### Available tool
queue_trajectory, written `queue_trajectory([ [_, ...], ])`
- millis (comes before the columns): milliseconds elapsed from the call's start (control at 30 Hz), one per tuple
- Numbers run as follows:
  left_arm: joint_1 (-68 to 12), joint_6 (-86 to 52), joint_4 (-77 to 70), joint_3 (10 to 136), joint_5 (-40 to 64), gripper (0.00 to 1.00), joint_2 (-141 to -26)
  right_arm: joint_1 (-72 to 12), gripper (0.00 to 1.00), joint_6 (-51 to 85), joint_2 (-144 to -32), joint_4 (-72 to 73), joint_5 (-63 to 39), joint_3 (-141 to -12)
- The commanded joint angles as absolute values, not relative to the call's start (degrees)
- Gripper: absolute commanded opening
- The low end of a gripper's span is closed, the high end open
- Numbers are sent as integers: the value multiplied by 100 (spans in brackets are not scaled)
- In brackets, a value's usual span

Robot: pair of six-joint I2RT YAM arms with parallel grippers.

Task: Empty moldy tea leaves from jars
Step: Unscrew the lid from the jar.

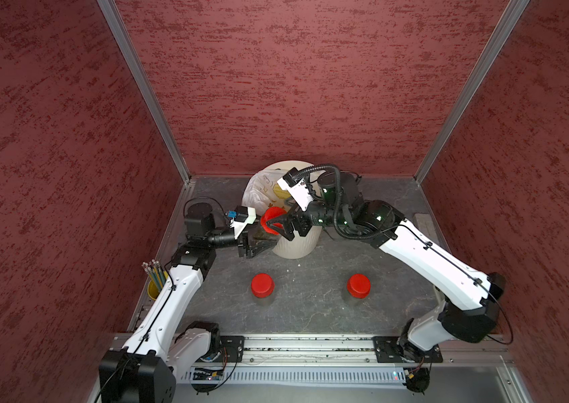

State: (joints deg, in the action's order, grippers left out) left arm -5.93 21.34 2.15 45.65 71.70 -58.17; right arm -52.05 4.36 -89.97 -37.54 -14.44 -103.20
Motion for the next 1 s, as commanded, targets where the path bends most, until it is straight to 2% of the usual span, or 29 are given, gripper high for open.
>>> queue_trajectory([
  [0,-563,2171,221,4612,7189,65,-5755,-5260,94,561,-9103,-3634,-1336,-10313],
  [400,-570,2173,221,4612,7188,65,-5748,-5265,90,533,-9177,-3646,-1374,-10284],
  [967,-566,2180,221,4614,7187,65,-5741,-5265,79,495,-9239,-3632,-1497,-10285],
])
